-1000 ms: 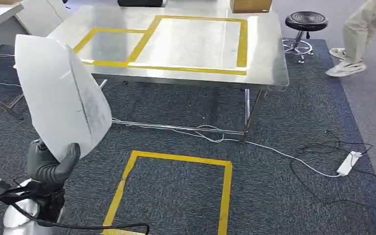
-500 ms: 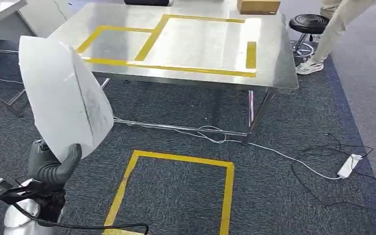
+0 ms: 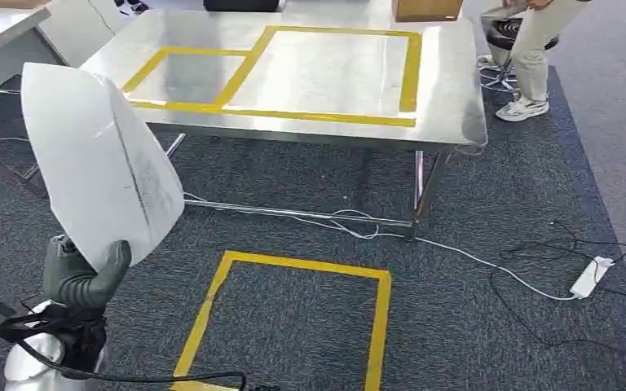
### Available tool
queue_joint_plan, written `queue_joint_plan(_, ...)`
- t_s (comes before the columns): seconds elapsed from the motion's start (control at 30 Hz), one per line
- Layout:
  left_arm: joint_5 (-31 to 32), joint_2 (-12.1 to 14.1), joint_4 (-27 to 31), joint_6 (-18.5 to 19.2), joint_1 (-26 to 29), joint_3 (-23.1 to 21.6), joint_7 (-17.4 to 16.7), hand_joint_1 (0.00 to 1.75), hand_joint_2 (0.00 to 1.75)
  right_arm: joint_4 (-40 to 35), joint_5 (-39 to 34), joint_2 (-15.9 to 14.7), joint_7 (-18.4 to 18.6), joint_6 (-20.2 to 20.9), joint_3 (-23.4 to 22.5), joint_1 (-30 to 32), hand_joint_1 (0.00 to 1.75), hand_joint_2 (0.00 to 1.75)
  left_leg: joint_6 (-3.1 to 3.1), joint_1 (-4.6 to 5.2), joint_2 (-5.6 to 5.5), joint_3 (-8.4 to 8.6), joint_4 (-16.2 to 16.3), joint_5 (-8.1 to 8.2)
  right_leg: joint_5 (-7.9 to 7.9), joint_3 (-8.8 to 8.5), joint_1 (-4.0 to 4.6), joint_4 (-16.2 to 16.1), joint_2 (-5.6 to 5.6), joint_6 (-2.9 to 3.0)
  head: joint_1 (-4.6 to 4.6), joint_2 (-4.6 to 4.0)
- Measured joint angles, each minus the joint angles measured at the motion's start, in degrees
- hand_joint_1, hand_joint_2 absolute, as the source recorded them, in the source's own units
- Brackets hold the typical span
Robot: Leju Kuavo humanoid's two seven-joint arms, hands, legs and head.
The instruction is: Take the parts from the cabinet and place them on the table.
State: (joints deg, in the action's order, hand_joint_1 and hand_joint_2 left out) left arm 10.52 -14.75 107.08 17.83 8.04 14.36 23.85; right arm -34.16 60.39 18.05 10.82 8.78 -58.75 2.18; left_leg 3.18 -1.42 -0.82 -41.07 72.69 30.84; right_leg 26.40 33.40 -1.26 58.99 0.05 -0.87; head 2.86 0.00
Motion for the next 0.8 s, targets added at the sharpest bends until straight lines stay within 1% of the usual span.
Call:
queue_joint_plan(0.03,-0.3,0.0,0.0,0.0,-0.1,0.1,0.2,1.75,1.75,0.0,0.2,0.0,-0.1,0.5,0.2,0.1,0.00,0.00,-0.27,0.01,0.02,1.76,-3.6,-2.42,0.15,-0.32,0.00,0.0,-0.04,-0.13,-0.04,0.00)
queue_joint_plan(0.07,-0.5,0.0,0.0,0.0,-0.2,0.2,0.4,1.75,1.75,0.0,0.2,0.0,-0.1,0.6,0.6,0.1,0.00,0.00,-0.60,0.09,0.16,4.41,-8.6,-4.98,0.36,-0.74,0.00,0.0,-0.04,-0.35,-0.02,0.00)
queue_joint_plan(0.1,-0.8,0.0,0.0,0.1,-0.4,0.3,0.5,1.75,1.75,0.0,0.1,0.0,0.3,0.2,0.8,0.1,0.00,0.00,-1.07,0.27,0.87,6.91,-13.2,-6.60,0.60,-1.05,-0.02,0.0,-0.03,-0.68,0.00,0.00)
queue_joint_plan(0.13,-0.9,0.0,0.0,0.2,-0.8,0.3,0.6,1.75,1.75,0.0,0.0,0.0,0.8,-0.2,1.0,0.1,0.00,0.00,-1.20,0.61,1.16,8.08,-15.7,-5.41,1.06,-1.05,0.51,0.3,-0.02,-1.28,0.15,0.00)
queue_joint_plan(0.17,-0.8,-0.1,0.0,0.2,-1.0,0.2,0.6,1.75,1.75,0.0,-0.1,0.0,1.1,-0.6,1.1,0.1,0.00,0.00,-1.25,0.57,1.03,7.93,-15.5,-5.30,1.08,-1.17,0.41,-0.3,-0.08,-1.63,-0.02,0.00)
queue_joint_plan(0.2,-0.9,-0.1,0.0,0.2,-1.0,0.3,0.7,1.75,1.75,0.0,-0.2,0.0,1.7,-0.8,1.0,0.1,0.00,0.00,-1.57,0.58,0.88,7.93,-15.9,-5.14,0.87,-1.73,0.40,-0.5,-0.23,-1.99,0.11,0.00)
queue_joint_plan(0.23,-0.9,-0.1,0.0,0.2,-1.0,0.4,0.7,1.75,1.75,0.0,-0.4,0.0,2.0,-0.9,1.1,0.1,0.00,0.00,-1.96,0.58,0.69,8.02,-15.9,-4.98,0.52,-2.01,0.34,-0.1,-0.31,-2.48,0.02,0.00)
queue_joint_plan(0.27,-0.8,-0.1,0.0,0.1,-0.9,0.3,0.7,1.75,1.75,0.0,-0.7,0.0,2.2,-1.0,1.2,0.1,0.00,0.00,-2.40,0.51,0.44,8.78,-15.9,-4.73,0.93,-2.35,0.10,0.0,-0.37,-2.84,-0.04,0.00)
queue_joint_plan(0.3,-0.9,-0.2,0.0,0.0,-0.8,0.3,0.9,1.75,1.75,0.1,-1.0,0.0,2.2,-1.0,1.4,0.1,0.00,0.00,-2.83,0.47,0.43,9.40,-16.1,-4.52,1.48,-1.73,0.08,1.1,-0.29,-3.00,-0.15,0.00)
queue_joint_plan(0.33,-0.9,-0.2,0.0,0.0,-1.0,0.3,0.9,1.75,1.75,0.1,-1.4,0.0,2.2,-1.2,1.6,0.1,0.00,0.00,-3.21,0.53,0.42,9.82,-16.1,-4.23,2.90,-0.33,0.12,4.0,-0.29,-3.00,-0.33,0.00)
queue_joint_plan(0.37,-0.9,-0.2,-0.1,0.0,-1.0,0.3,0.9,1.75,1.75,0.1,-1.8,-0.1,2.2,-1.5,1.6,0.1,0.00,0.00,-3.42,0.66,0.42,10.15,-16.1,-3.96,4.62,2.10,0.23,8.2,-0.23,-3.00,-0.48,0.00)
queue_joint_plan(0.4,-1.0,-0.2,-0.2,0.0,-1.0,0.3,0.9,1.75,1.75,0.1,-2.1,-0.1,2.1,-1.7,1.7,0.2,0.00,0.00,-3.60,0.80,0.42,10.45,-16.1,-3.59,6.32,4.93,0.28,12.7,-0.22,-3.01,-0.59,0.00)
queue_joint_plan(0.43,-1.0,-0.2,-0.3,0.0,-1.0,0.3,0.9,1.75,1.75,0.1,-2.3,-0.1,2.0,-1.7,1.8,0.3,0.00,0.00,-3.68,0.93,0.34,10.89,-16.1,-3.18,7.38,7.59,0.28,16.4,-0.21,-2.99,-0.52,0.00)
queue_joint_plan(0.47,-1.0,-0.2,-0.4,0.0,-1.0,0.3,0.9,1.75,1.75,0.1,-2.4,-0.1,2.0,-1.7,1.9,0.4,0.00,0.00,-3.71,1.00,0.21,11.50,-16.1,-2.65,7.19,9.22,0.33,17.7,-0.21,-2.93,-0.59,0.00)
queue_joint_plan(0.5,-1.0,-0.2,-0.4,0.0,-1.0,0.3,0.9,1.75,1.75,0.1,-2.4,-0.1,2.0,-1.8,2.1,0.6,0.00,0.00,-3.67,1.01,0.05,12.28,-16.1,-2.09,5.92,9.43,0.44,16.5,-0.20,-2.81,-0.55,0.00)
queue_joint_plan(0.53,-1.0,-0.2,-0.5,0.0,-1.0,0.3,0.9,1.75,1.75,0.1,-2.5,-0.1,1.9,-1.8,2.3,0.7,0.00,0.00,-3.57,1.00,-0.07,13.24,-16.1,-1.38,3.67,8.68,0.54,13.1,-0.19,-2.62,-0.63,0.00)
queue_joint_plan(0.57,-1.0,-0.2,-0.5,0.0,-1.0,0.3,0.9,1.75,1.75,0.1,-2.5,-0.1,1.9,-1.8,2.4,0.9,0.00,0.00,-3.41,0.99,-0.17,14.35,-16.1,-0.61,0.79,7.26,0.55,8.4,-0.18,-2.40,-0.63,0.00)
queue_joint_plan(0.6,-1.0,-0.2,-0.5,0.0,-1.0,0.3,0.9,1.75,1.75,0.1,-2.5,-0.1,1.9,-1.8,2.5,1.0,0.00,0.00,-3.19,0.98,-0.16,15.23,-16.1,0.25,-3.11,6.02,0.55,3.8,-0.15,-2.19,-0.61,0.00)
queue_joint_plan(0.63,-1.0,-0.2,-0.6,0.0,-1.1,0.3,0.9,1.75,1.75,0.1,-2.6,-0.1,1.9,-1.8,2.6,1.0,0.00,0.00,-2.83,1.19,-0.19,15.99,-15.8,1.06,-4.89,6.06,0.70,1.6,-0.04,-1.96,-0.70,0.00)
queue_joint_plan(0.67,-1.0,-0.3,-0.7,0.0,-1.1,0.3,0.9,1.75,1.75,0.1,-2.6,-0.1,1.9,-1.8,2.6,1.0,0.00,0.00,-2.47,1.22,-0.29,15.90,-16.2,1.40,-2.92,5.33,0.79,1.7,-0.10,-1.46,-0.74,0.00)
queue_joint_plan(0.7,-1.0,-0.3,-0.7,0.0,-1.2,0.3,0.9,1.75,1.75,0.1,-2.7,-0.1,1.9,-1.8,2.8,1.0,0.00,0.00,-2.06,1.17,-0.27,16.30,-16.8,1.88,-3.40,5.14,1.00,1.7,-0.01,-1.16,-0.57,0.00)
queue_joint_plan(0.73,-1.0,-0.3,-0.7,0.0,-1.2,0.2,0.9,1.75,1.75,0.1,-2.7,-0.1,1.9,-1.8,2.8,1.1,0.00,0.00,-1.61,1.10,-0.28,16.89,-16.5,1.43,-3.01,4.98,0.99,1.4,0.01,-0.75,-0.78,0.00)
queue_joint_plan(0.77,-1.0,-0.2,-0.7,0.0,-1.3,0.2,1.0,1.75,1.75,0.1,-2.9,-0.1,1.9,-1.8,2.9,1.1,0.00,0.00,-1.33,1.12,-0.28,17.41,-16.6,1.45,-2.70,4.22,0.80,1.3,0.14,-0.34,-0.59,0.00)
queue_joint_plan(0.8,-0.8,-0.2,-0.7,0.0,-1.4,0.2,1.0,1.75,1.75,0.1,-3.2,0.0,1.9,-1.8,3.1,1.2,0.00,0.00,-1.12,1.08,-0.12,17.03,-15.3,1.39,-2.40,3.48,0.56,1.0,0.22,-0.18,-0.65,0.00)
